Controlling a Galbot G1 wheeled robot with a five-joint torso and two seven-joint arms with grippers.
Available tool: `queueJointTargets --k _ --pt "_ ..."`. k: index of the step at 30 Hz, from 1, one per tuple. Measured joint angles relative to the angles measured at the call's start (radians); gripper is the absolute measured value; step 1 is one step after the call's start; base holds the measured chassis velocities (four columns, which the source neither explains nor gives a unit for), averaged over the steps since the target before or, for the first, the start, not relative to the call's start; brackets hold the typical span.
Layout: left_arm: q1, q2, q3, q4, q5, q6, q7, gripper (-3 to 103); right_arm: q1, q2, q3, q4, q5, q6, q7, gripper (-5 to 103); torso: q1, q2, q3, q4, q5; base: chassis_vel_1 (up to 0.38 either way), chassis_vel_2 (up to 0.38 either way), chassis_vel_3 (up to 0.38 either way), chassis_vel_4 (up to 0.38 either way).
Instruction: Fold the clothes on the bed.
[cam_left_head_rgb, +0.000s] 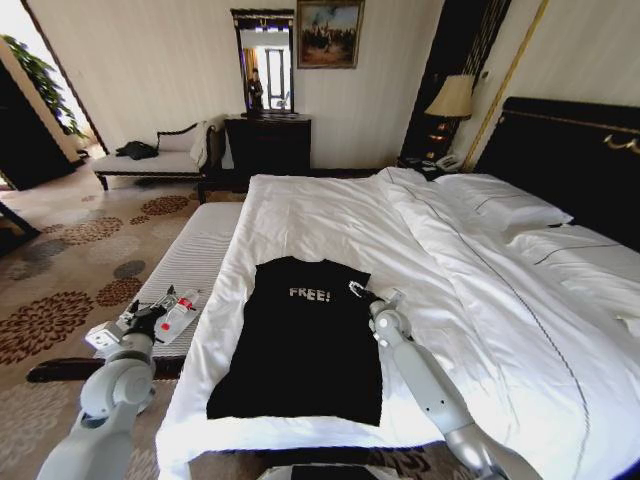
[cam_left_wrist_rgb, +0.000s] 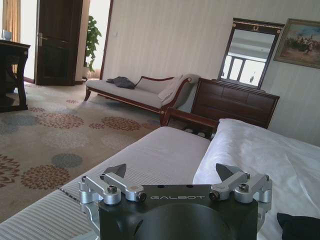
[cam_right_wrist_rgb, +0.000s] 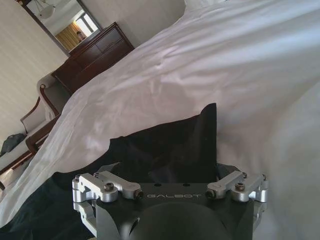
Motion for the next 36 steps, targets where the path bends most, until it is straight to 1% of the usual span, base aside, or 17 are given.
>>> queueJointTargets --k 3,7,20,25,31,34,36 --pt "0.000 0.000 -0.002 0.000 0.000 0.000 0.000 100 0.000 0.008 -0.009 0.000 0.002 0.001 -0.005 100 0.000 0.000 0.000 0.0002 0.0000 0.000 0.000 0.000 0.000" --pt "0.004 0.001 -0.009 0.006 0.000 -0.002 -0.001 100 0.004 0.021 -0.022 0.012 0.006 0.017 -0.035 100 0.000 0.000 0.000 0.0002 0.0001 0.000 0.000 0.000 0.000" --pt "0.000 0.000 -0.004 0.014 0.007 -0.003 -0.002 100 -0.054 0.007 -0.069 0.128 0.016 0.023 -0.050 100 0.000 0.000 0.000 0.0000 0.0001 0.000 0.000 0.000 0.000" --pt "0.002 0.004 -0.007 0.014 0.007 -0.003 -0.002 100 -0.081 -0.012 -0.070 0.160 0.024 0.006 -0.045 100 0.000 0.000 0.000 0.0001 0.0001 0.000 0.000 0.000 0.000" --pt "0.001 0.009 -0.012 0.017 0.007 -0.003 -0.003 100 -0.130 -0.063 -0.095 0.191 0.005 -0.009 -0.037 100 0.000 0.000 0.000 0.0000 0.0002 0.000 0.000 0.000 0.000" --pt "-0.002 0.013 -0.012 0.020 0.007 -0.003 -0.003 100 -0.132 -0.078 -0.085 0.213 0.007 -0.009 -0.036 100 0.000 0.000 0.000 0.0000 0.0002 0.000 0.000 0.000 0.000" --pt "-0.006 0.019 -0.012 0.028 0.007 -0.002 -0.003 100 -0.108 -0.082 -0.043 0.217 0.016 -0.001 -0.037 100 0.000 0.000 0.000 0.0000 0.0001 0.000 0.000 0.000 0.000"
